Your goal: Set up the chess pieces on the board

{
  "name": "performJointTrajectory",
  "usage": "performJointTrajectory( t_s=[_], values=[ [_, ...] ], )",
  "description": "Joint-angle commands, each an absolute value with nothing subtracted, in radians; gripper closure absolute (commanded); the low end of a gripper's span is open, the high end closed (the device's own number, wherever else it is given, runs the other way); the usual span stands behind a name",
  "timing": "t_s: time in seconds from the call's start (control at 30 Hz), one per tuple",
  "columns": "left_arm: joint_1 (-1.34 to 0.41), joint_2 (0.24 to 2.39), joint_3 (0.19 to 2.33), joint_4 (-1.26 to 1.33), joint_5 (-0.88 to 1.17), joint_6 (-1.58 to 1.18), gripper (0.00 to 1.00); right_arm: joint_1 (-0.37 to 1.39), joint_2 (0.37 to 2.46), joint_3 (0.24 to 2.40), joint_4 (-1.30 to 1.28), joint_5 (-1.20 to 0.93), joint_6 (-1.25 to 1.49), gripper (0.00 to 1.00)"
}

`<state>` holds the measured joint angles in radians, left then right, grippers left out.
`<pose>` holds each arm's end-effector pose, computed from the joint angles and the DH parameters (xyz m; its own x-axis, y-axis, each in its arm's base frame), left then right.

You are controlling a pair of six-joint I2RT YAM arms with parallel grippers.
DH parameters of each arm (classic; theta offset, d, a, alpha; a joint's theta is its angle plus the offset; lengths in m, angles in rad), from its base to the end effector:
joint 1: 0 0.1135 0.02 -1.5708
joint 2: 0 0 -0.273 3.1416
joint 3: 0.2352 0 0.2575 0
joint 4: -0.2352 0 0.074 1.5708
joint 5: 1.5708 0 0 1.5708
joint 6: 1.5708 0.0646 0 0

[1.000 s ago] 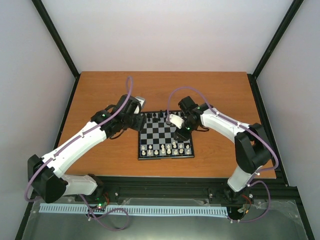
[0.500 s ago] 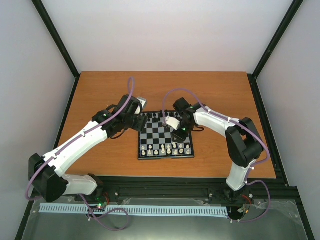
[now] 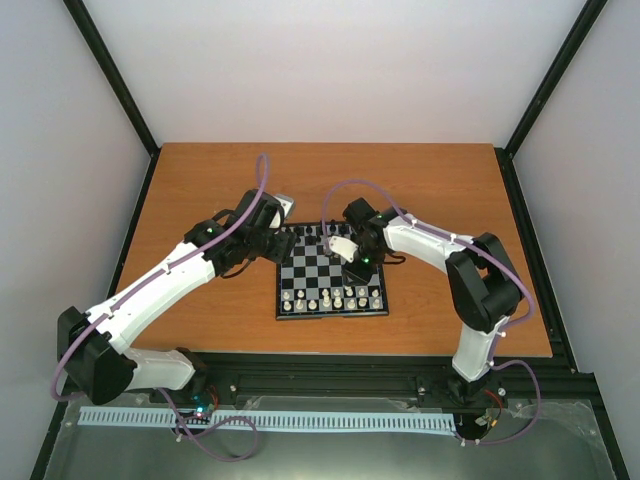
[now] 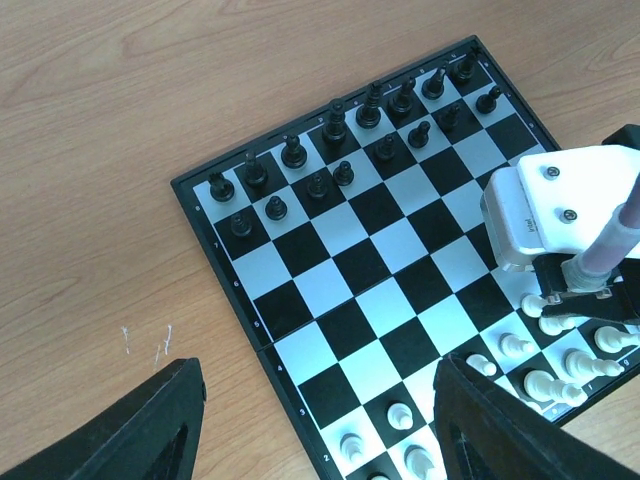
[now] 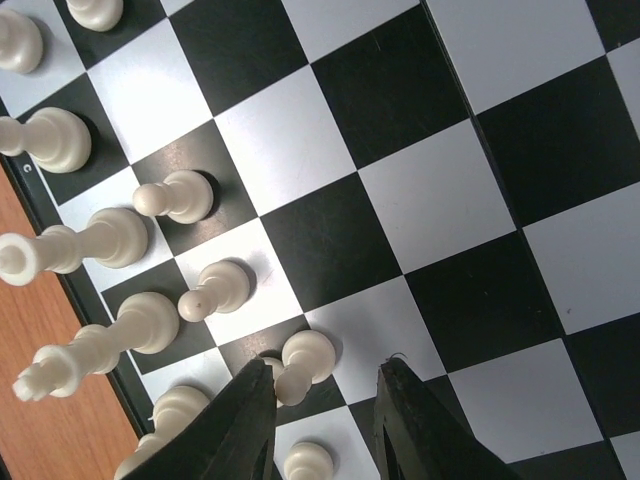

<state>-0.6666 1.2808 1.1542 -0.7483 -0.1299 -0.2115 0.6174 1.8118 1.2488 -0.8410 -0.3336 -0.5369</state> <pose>0.2303 -0.1705 0.2971 -0.7047 0.2896 -0.6477 0.4090 0.9118 -0.0374 0.2743 0.2207 0.1625 -0.3885 -0.8685 -0.3078 -0.9194 0.3430 0.1925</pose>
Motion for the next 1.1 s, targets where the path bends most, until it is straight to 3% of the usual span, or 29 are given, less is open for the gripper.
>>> performJointTrajectory(
  t_s=[0.0, 0.23, 0.83, 1.07],
  values=[
    [-0.667, 1.279, 1.157, -0.732, -0.118, -0.192, 0.35, 0.629, 1.832, 1.264, -0.839, -0.309, -0.537, 0.71],
    [-0.667, 1.281, 1.157, -0.732, -0.111, -0.192, 0.35, 0.632, 1.833, 1.259, -0.832, -0.296, -0.533, 0.69],
    [-0.667, 1.275, 1.157, -0.731, -0.094, -0.193, 0.35, 0.634, 1.849, 1.286, -0.821, -0.28, -0.522, 0.88],
    [-0.666, 1.252, 1.154, -0.729, -0.157, -0.217, 0.35, 0.657, 1.855, 1.345, -0.828, -0.287, -0.519, 0.9]
  ],
)
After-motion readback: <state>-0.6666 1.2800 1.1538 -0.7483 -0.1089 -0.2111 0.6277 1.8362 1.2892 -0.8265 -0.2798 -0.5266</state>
